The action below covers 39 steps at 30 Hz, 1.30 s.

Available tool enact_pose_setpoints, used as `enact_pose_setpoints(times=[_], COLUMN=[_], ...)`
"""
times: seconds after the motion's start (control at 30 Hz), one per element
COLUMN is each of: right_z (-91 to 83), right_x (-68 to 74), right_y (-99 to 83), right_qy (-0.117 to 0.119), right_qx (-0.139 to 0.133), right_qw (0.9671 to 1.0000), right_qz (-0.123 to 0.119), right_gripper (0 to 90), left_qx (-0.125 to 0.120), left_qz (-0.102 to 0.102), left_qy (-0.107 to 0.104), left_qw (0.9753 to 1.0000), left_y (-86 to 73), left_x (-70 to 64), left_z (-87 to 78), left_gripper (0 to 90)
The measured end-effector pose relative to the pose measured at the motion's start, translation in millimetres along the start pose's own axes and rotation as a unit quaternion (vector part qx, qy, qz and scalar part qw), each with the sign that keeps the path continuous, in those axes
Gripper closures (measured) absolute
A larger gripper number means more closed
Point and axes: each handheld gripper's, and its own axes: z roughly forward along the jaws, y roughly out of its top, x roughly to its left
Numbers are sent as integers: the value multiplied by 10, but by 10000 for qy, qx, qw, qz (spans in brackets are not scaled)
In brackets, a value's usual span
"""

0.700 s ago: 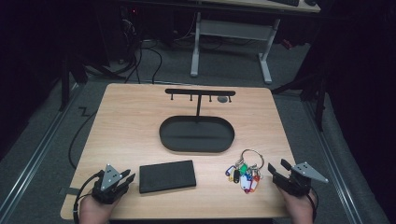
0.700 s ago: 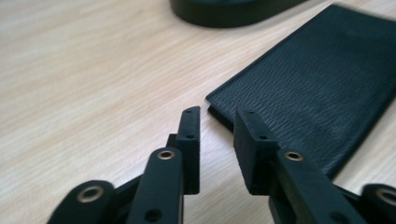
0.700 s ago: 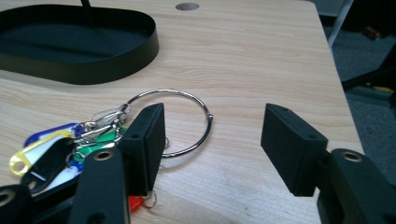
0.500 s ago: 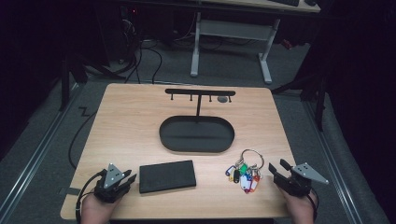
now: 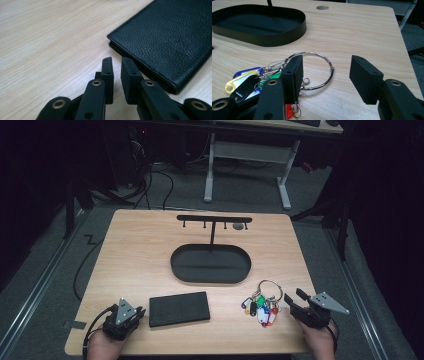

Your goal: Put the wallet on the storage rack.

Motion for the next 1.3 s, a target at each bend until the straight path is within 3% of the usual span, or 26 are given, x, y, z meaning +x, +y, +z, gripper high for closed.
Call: enact_pose_setpoints(times=[0.07, 0.2, 0.43, 0.57, 0.67, 0.77, 0.9, 1.03, 1.17, 1.27, 1.3], right_z=[5, 1, 46, 54, 83, 118, 152, 171, 153, 124, 117], right_x=[5, 14, 9, 5, 7, 20, 40, 36, 19, -7, -32], right_y=[4, 9, 0, 19, 38, 50, 60, 50, 45, 35, 32], right_qy=[17, 22, 81, 101, 139, 176, 226, 235, 235, 202, 181], right_qx=[8, 14, 117, 65, 63, 68, 101, 167, 174, 206, 272], right_qw=[10000, 10000, 9999, 9999, 9999, 9998, 9996, 9995, 9995, 9996, 9994], right_qz=[-52, -71, -89, -60, -38, -55, -102, -118, -78, 30, 134], right_gripper=[453, 455, 455, 453, 452, 453, 452, 448, 431, 424, 418], left_qx=[34, 163, 139, 145, 143, 114, 27, 26, -40, -210, -286], left_qz=[73, 415, 543, 725, 959, 1056, 1293, 1358, 1284, 1031, 935], left_qy=[-53, -29, -214, -267, -338, -413, -617, -626, -508, -330, -308], left_qw=[10000, 9990, 9982, 9969, 9947, 9935, 9897, 9888, 9904, 9939, 9947], left_y=[-6, 2, 0, 11, 42, 69, 181, 244, 216, 193, 198], left_x=[-16, -115, -185, -309, -460, -543, -750, -799, -736, -615, -574], left_z=[11, 34, 18, 3, 4, 20, 105, 154, 97, 14, -5], left_gripper=[806, 828, 842, 837, 824, 806, 756, 693, 648, 613, 560])
